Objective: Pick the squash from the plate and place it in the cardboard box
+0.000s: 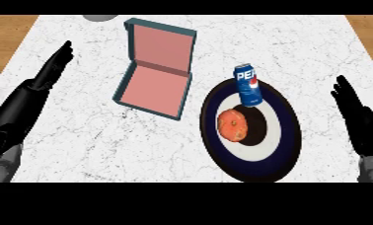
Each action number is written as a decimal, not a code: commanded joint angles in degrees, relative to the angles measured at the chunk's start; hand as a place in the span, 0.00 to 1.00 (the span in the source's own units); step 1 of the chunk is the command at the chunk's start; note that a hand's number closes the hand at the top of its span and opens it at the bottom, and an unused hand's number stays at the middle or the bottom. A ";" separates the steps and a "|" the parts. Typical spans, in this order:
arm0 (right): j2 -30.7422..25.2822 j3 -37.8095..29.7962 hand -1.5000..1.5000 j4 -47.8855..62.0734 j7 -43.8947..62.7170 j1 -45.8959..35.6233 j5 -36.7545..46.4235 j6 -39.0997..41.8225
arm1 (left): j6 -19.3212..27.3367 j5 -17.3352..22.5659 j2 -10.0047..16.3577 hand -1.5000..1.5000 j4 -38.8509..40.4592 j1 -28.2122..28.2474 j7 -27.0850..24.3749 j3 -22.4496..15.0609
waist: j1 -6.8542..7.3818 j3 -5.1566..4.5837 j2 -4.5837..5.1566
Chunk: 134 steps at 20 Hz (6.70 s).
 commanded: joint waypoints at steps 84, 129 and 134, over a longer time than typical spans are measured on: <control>15.07 23.49 0.00 0.10 6.09 -16.85 61.41 37.68 | -1.13 -14.29 -22.79 0.50 5.35 9.07 12.20 12.97 | -0.47 0.01 0.39; 10.31 -5.80 1.00 33.78 -34.63 -59.72 46.69 29.85 | -1.91 -16.88 -25.17 0.50 7.06 10.95 9.14 13.71 | -0.37 0.00 0.15; 15.68 -5.94 1.00 30.90 -25.65 -64.17 44.93 30.07 | -3.72 -15.92 -24.04 0.50 6.98 10.61 9.76 14.69 | -0.12 -0.01 0.23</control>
